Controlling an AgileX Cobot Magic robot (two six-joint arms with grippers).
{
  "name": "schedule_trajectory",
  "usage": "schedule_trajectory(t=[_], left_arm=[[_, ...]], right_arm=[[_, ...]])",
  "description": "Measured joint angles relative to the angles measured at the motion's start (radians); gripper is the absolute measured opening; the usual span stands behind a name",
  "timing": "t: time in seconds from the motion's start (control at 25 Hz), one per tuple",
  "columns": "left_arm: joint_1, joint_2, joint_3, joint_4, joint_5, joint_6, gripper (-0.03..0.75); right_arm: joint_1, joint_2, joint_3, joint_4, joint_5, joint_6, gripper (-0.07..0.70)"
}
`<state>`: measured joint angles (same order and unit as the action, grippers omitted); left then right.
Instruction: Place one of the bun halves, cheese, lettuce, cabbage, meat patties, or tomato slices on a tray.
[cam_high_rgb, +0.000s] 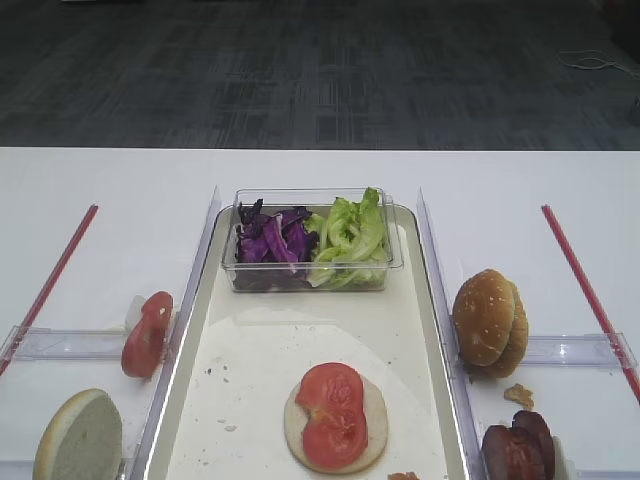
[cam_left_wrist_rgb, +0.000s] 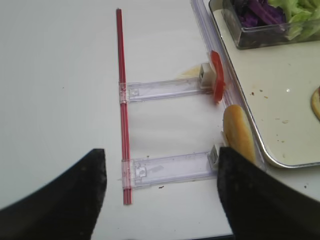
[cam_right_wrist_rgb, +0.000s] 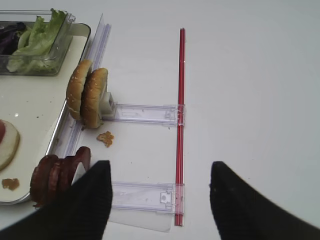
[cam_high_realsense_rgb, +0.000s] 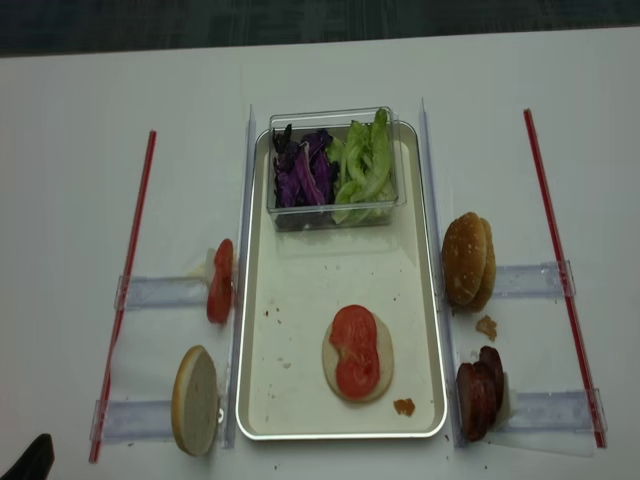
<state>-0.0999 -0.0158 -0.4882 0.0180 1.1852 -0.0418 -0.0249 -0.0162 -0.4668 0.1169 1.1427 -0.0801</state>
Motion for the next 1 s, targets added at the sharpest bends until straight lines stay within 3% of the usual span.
schedule_trajectory(t=[0.56,1.0], left_arm=[[0.002,0.000,0.000,0.000,0.000,0.000,0.447],[0.052,0.000,0.000,0.000,0.000,0.000,0.447]], right_arm=[[0.000,0.000,0.000,0.000,0.000,-0.002,0.477],[0.000,0.000,0.000,0.000,0.000,-0.002,0.477]])
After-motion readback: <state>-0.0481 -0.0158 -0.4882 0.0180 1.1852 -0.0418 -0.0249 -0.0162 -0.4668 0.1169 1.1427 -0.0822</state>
